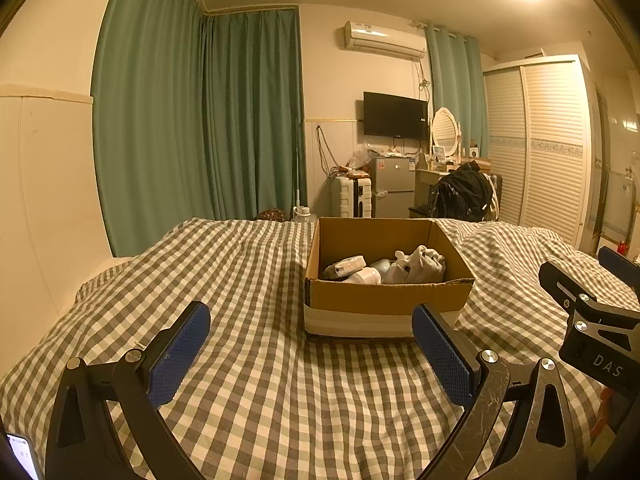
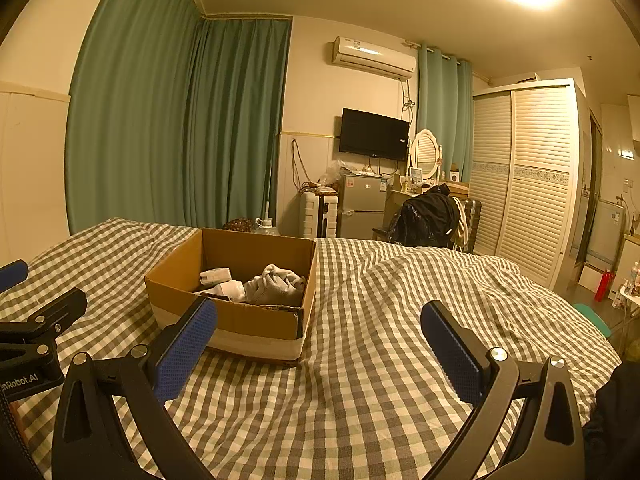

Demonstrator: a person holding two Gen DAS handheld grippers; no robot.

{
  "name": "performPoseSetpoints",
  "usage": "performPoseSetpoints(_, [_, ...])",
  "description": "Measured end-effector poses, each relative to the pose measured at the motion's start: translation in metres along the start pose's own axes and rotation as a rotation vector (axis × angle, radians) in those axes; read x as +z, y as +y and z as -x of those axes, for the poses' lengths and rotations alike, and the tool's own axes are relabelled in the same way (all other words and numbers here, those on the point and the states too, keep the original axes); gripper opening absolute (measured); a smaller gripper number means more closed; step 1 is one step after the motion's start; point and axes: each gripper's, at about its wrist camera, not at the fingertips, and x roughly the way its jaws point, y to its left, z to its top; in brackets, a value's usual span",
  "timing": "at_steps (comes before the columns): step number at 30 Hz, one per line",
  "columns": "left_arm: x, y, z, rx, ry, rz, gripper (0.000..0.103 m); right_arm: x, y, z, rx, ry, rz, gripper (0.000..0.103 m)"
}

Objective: Organize objects

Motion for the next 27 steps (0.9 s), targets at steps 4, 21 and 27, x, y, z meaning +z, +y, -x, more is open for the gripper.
performPoseSetpoints(4, [-0.0006,-0.0005,-0.0003,0.001,0.001,0.000,0.103,0.0001,0.0002,-0.0001,0.000,0.000,0.000,0.102])
performPoseSetpoints(21, [-0.0027,-0.0005,-0.0010,0.001,0.006,0.001,0.103,-0.0018,-0.0024,0.0010,0.002,0.004,0.002,0.102])
performPoseSetpoints(27, [-0.0042,-0.0030,0.0004,-0.002,0.003,-0.002,0.103,-0.0031,-0.0035,0.0005,0.003,0.006,0.002,0.102])
